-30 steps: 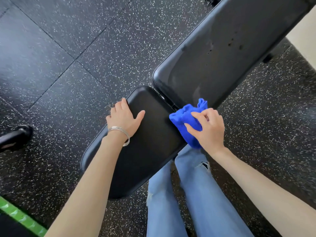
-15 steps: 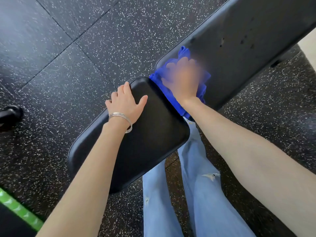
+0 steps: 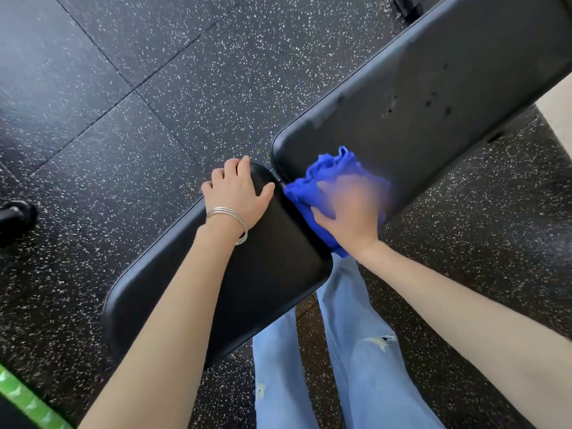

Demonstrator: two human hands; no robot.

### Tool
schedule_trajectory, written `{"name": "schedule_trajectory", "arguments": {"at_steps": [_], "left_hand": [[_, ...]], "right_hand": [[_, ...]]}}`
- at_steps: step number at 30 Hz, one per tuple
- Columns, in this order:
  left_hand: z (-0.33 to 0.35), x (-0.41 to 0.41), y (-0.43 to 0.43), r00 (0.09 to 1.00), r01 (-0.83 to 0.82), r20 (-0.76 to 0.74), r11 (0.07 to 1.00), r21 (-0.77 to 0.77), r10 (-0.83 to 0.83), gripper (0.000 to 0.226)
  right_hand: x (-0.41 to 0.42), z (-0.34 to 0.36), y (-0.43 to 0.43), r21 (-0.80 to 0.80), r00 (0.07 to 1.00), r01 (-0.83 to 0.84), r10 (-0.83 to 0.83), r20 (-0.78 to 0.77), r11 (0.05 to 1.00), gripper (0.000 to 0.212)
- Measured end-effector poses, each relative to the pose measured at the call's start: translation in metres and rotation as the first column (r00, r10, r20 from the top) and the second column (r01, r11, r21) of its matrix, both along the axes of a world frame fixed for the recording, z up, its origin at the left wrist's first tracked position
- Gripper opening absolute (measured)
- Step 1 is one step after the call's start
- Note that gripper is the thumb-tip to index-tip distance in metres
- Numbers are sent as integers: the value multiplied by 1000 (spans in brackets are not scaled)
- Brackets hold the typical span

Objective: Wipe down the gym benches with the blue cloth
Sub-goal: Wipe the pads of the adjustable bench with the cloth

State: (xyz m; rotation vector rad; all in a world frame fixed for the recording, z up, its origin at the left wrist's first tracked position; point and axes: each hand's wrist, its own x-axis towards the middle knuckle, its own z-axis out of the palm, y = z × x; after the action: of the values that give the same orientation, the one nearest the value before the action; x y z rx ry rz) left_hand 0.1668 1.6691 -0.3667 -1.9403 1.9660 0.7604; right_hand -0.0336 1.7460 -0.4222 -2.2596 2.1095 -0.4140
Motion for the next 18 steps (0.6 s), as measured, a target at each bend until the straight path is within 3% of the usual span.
{"name": "schedule_trajectory", "arguments": {"at_steps": [6,9,12,15,18], "left_hand": [[-4,-6,5,999,-53,4,998,-40,53,67],[-5,-5,4,998,-62,6,997,-49,62,66],[-6,-6,5,998,-70,-5,996,-48,70,66],[-6,-5,4,998,-68,4,997,-35,69,67],[-4,-5,4,999,-48,19,998,-30,49,67]], "right_hand": [[9,-2,-24,20,996,-34,35,-76,999,28],[18,-1,-53,-3,993,-92,91,-70,996,28],[34,3,-101,16,998,-41,41,-38,999,27],[38,10,-148,125,997,-47,54,-49,991,27],[11,16,-181,306,995,91,-75,-66,948,32]]}}
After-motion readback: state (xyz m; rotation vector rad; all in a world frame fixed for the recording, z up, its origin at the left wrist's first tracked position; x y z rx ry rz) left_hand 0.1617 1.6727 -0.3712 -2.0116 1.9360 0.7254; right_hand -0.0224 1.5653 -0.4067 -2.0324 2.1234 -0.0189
